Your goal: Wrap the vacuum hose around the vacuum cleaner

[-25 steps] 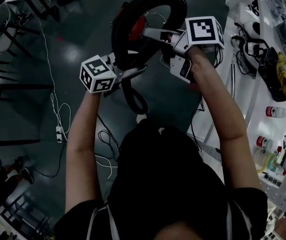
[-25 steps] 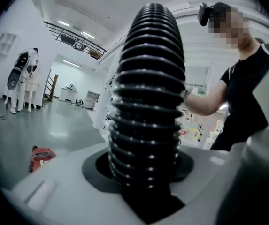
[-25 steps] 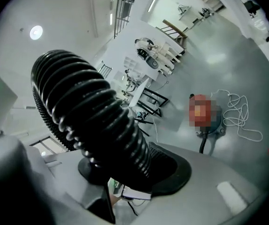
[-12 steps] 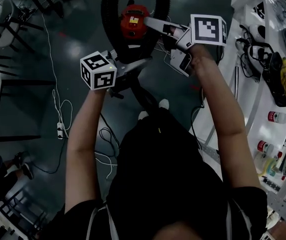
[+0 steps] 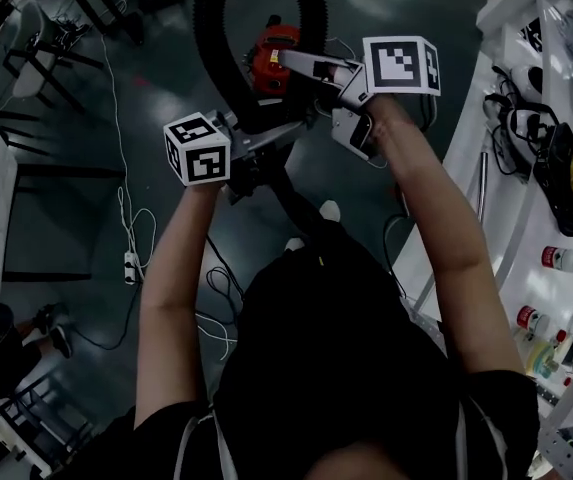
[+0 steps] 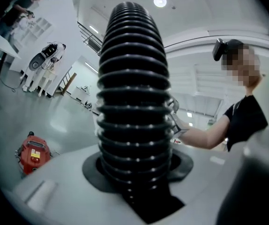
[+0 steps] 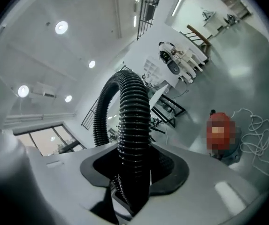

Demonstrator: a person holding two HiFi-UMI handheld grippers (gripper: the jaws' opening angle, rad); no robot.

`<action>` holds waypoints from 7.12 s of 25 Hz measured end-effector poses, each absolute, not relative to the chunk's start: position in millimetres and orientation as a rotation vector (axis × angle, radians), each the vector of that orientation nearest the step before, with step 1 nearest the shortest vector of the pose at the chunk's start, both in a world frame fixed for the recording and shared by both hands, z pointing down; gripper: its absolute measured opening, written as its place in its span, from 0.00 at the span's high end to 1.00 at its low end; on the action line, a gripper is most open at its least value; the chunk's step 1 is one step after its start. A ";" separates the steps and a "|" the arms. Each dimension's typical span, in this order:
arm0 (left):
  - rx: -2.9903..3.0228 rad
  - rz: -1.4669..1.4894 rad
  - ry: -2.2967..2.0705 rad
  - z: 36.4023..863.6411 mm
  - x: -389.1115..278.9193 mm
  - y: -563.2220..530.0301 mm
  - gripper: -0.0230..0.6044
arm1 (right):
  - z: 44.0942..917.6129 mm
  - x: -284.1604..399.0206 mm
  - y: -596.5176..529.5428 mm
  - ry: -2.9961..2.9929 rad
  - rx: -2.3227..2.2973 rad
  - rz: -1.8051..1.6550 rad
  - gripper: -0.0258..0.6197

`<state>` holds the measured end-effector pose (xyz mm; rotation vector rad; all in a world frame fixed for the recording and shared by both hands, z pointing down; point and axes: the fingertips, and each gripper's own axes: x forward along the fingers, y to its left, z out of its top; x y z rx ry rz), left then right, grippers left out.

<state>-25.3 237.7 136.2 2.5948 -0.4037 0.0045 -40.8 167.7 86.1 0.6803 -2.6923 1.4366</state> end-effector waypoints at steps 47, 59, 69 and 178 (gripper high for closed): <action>2.387 -0.371 -1.155 77.0 -39.4 55.8 0.68 | 214.5 16.9 142.7 -2.559 0.557 0.807 0.52; 2.469 -0.315 -1.030 43.3 -15.4 60.5 0.68 | 264.0 37.4 125.9 -2.475 0.569 0.801 0.64; 2.556 -0.285 -0.876 8.2 6.8 79.5 0.68 | 262.7 -1.9 150.2 -2.578 0.186 0.763 0.62; 1.992 -0.628 -1.287 183.3 -91.2 -147.4 0.66 | 347.9 55.0 -16.6 -1.992 0.293 -0.006 0.68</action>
